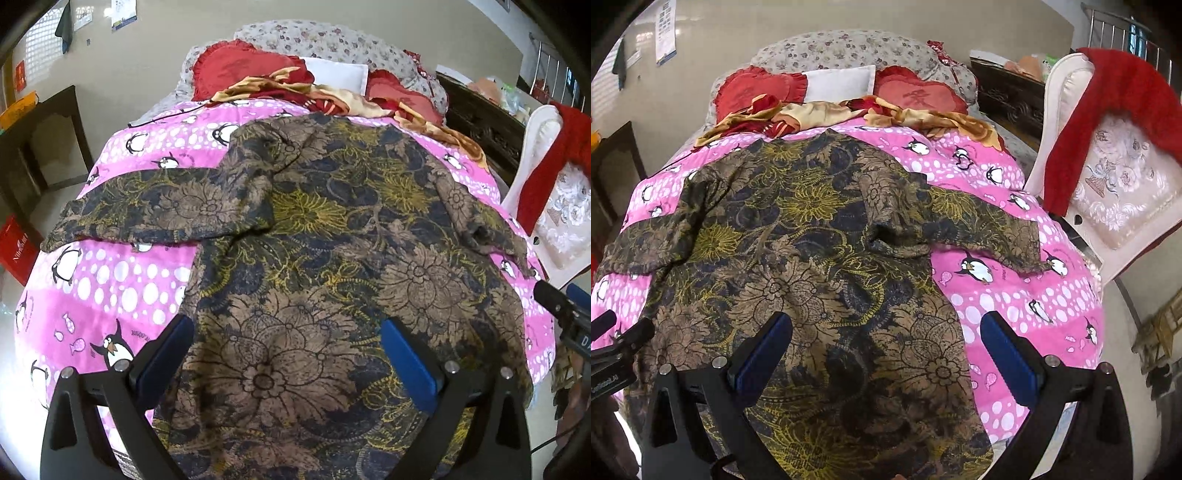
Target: Fold small clothes
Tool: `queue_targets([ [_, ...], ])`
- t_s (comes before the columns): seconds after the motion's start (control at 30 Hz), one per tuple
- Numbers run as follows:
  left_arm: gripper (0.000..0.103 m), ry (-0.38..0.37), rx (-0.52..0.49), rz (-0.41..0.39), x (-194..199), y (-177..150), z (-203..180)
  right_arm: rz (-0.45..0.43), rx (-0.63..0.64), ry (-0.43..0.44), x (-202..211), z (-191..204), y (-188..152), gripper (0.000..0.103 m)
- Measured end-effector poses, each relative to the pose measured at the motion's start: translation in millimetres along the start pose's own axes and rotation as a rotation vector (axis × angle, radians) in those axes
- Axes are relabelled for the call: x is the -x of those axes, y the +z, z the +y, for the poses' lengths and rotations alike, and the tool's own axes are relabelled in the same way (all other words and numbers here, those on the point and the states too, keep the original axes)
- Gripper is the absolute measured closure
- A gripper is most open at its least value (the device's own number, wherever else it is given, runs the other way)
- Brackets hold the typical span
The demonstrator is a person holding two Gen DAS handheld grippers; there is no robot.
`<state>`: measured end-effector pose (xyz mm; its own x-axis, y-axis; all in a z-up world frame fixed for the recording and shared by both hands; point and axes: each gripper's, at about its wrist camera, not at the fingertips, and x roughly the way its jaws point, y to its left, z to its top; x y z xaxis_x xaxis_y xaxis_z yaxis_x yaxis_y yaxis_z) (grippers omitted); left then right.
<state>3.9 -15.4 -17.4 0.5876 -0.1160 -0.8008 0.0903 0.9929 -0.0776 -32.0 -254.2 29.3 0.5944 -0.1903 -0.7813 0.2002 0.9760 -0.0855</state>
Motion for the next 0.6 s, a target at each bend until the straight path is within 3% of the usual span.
queue_targets([
  [0.6, 0.0, 0.016, -0.01, -0.001, -0.4, -1.8, -3.7, 0.014, 0.02, 0.0, 0.7, 8.2, -0.7, 0.0],
])
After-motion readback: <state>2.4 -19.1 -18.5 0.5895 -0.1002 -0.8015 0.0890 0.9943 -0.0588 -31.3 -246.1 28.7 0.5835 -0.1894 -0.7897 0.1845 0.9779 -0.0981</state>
